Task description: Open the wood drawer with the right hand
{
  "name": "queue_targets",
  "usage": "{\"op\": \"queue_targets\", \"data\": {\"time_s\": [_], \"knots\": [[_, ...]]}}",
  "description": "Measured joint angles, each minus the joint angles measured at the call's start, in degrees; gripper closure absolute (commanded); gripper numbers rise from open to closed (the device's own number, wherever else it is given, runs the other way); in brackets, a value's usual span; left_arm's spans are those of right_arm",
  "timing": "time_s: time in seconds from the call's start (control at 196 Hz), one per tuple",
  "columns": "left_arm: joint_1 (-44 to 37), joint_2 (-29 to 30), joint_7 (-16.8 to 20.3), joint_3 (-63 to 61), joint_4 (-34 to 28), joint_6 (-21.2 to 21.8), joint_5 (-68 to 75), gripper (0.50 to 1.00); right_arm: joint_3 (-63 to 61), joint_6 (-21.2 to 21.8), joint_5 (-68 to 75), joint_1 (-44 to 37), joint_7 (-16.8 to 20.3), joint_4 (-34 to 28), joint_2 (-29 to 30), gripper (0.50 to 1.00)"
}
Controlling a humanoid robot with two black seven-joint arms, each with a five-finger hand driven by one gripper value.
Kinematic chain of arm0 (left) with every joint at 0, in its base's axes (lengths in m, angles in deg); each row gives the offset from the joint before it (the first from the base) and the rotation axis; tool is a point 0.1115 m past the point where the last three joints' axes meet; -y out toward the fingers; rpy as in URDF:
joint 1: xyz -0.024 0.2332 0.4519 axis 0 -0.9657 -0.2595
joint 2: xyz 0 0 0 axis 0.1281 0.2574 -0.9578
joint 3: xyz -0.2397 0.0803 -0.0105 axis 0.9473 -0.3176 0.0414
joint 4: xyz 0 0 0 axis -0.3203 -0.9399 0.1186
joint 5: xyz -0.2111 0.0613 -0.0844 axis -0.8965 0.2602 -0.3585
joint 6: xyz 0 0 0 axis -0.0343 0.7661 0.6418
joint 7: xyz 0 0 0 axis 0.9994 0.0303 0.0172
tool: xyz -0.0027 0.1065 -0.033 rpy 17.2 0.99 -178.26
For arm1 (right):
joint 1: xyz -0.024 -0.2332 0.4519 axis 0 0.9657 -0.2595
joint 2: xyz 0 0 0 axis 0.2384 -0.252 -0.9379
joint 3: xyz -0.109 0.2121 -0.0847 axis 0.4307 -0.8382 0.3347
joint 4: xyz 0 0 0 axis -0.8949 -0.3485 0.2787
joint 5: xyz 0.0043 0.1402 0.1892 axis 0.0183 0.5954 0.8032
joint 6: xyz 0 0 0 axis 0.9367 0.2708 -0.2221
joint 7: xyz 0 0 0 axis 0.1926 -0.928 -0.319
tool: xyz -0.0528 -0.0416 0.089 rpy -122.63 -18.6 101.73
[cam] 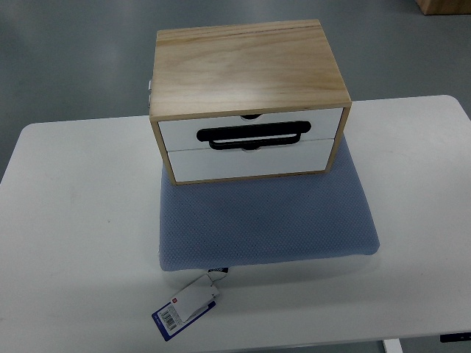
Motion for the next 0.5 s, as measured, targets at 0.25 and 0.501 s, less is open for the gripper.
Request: {"op": "queue_targets", "data": {"time_s": [0.25, 0.501], "knots": [[0.0, 0.0, 0.0, 0.0, 0.0, 0.0, 0.0, 0.500, 10.4, 0.0, -0.8, -11.5, 0.4, -4.9, 11.3, 0.568], [0.0, 0.0, 0.0, 0.0, 0.0, 0.0, 0.0, 0.500, 16.8, 0.0, -1.5, -17.2, 1.6, -8.6, 20.6, 0.568]]}}
